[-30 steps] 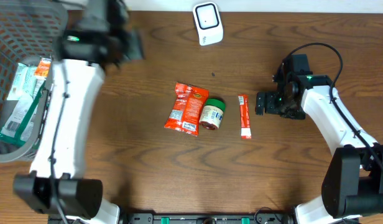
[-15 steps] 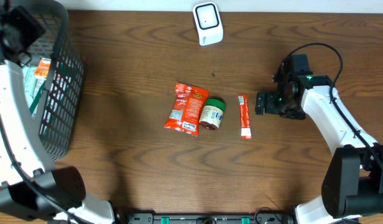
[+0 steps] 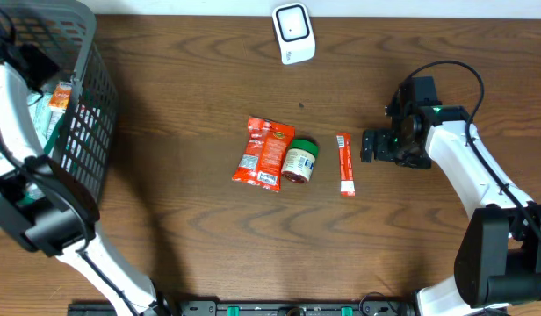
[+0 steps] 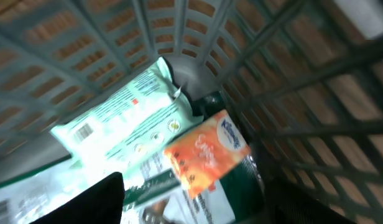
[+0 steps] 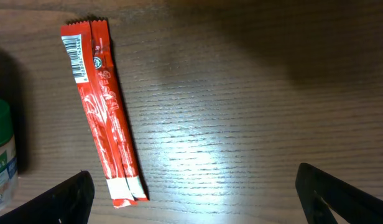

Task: Scan the item barcode
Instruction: 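Move the left gripper back into the grey basket, then grasp the orange Kleenex tissue pack in the basket with the left gripper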

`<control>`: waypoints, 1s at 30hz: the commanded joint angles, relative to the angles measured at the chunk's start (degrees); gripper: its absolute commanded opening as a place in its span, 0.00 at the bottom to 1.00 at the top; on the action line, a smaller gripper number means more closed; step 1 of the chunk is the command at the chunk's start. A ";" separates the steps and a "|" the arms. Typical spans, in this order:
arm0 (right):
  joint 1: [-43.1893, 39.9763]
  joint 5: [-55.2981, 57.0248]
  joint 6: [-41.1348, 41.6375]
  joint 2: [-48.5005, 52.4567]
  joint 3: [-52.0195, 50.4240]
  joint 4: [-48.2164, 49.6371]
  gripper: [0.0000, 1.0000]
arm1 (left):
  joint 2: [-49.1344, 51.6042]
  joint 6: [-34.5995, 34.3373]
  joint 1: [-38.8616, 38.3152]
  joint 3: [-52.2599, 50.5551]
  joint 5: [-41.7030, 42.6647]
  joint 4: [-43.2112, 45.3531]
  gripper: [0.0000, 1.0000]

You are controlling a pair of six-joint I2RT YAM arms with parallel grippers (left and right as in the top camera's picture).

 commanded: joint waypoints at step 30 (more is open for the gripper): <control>0.02 0.37 -0.44 -0.46 -0.28 -0.04 0.99 | 12.07 22.60 -0.07 -0.26 9.01 -0.57 0.56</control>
